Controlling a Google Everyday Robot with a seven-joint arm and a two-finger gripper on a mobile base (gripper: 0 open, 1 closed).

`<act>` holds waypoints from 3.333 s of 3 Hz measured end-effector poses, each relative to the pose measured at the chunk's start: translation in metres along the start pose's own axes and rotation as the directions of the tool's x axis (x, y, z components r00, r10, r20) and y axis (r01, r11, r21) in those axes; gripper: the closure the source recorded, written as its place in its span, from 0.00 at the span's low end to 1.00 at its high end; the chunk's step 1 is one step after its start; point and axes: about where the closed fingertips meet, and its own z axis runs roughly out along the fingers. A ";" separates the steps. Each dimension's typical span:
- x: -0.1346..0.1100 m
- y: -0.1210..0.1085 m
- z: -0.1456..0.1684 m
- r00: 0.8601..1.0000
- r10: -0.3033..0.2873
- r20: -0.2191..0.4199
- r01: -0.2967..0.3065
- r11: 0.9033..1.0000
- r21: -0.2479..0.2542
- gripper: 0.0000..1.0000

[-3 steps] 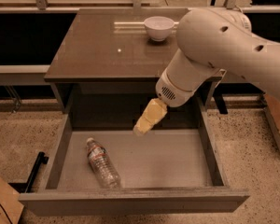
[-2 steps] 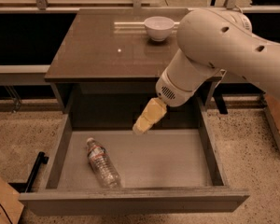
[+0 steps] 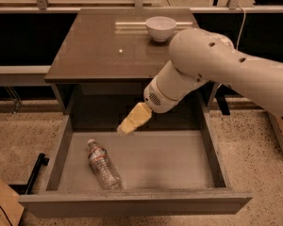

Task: Pick water bottle from top drawer and place on counter

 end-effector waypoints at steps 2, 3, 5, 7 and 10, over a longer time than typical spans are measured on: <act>0.001 -0.001 0.003 1.000 -0.007 -0.026 0.007 1.000 0.009 0.00; -0.011 0.026 0.051 0.999 -0.023 -0.037 0.024 1.000 0.004 0.00; -0.030 0.045 0.091 0.999 0.014 0.042 -0.014 1.000 -0.018 0.00; -0.029 0.060 0.142 0.999 0.050 -0.020 -0.052 0.996 -0.078 0.00; -0.004 0.100 0.232 0.978 0.094 -0.186 -0.127 0.977 -0.171 0.15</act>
Offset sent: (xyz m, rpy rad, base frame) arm 0.0022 -0.0029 -0.0065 -0.0497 0.0171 0.0081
